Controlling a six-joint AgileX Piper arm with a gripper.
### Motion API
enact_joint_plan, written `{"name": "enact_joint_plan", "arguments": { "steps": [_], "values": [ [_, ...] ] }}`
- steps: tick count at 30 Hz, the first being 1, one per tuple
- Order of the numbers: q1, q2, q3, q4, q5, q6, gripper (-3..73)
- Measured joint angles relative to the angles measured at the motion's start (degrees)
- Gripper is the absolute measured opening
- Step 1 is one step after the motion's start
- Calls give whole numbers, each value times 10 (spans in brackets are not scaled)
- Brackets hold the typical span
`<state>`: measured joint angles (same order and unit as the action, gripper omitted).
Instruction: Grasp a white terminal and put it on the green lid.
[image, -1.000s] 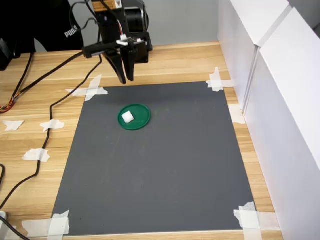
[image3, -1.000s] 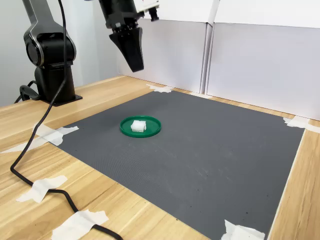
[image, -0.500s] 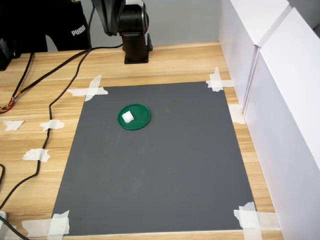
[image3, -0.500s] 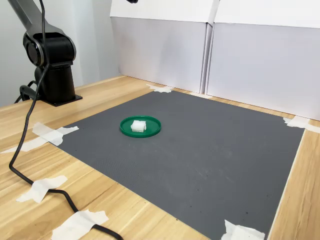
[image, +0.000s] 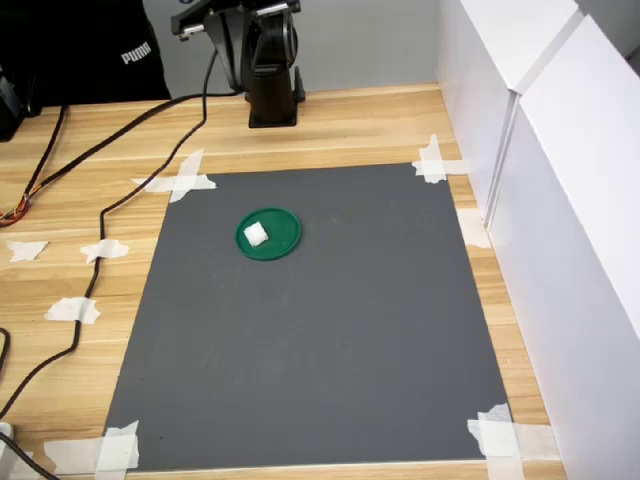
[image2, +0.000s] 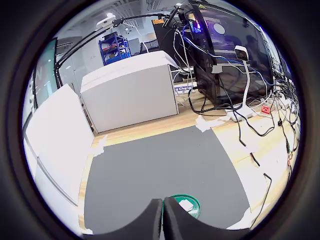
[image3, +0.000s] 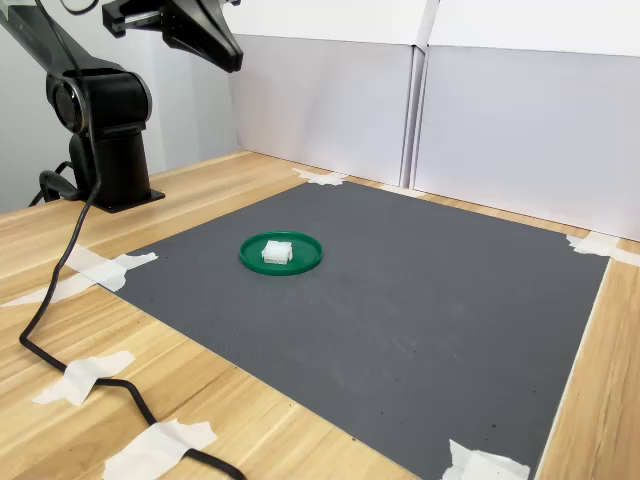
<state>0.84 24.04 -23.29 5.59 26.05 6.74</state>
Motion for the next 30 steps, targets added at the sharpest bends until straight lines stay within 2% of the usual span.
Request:
{"name": "enact_joint_plan", "arguments": {
  "steps": [15, 30],
  "values": [
    [0, -241, 119, 2, 15, 0, -16],
    [0, -246, 122, 2, 16, 0, -16]
  ]
}}
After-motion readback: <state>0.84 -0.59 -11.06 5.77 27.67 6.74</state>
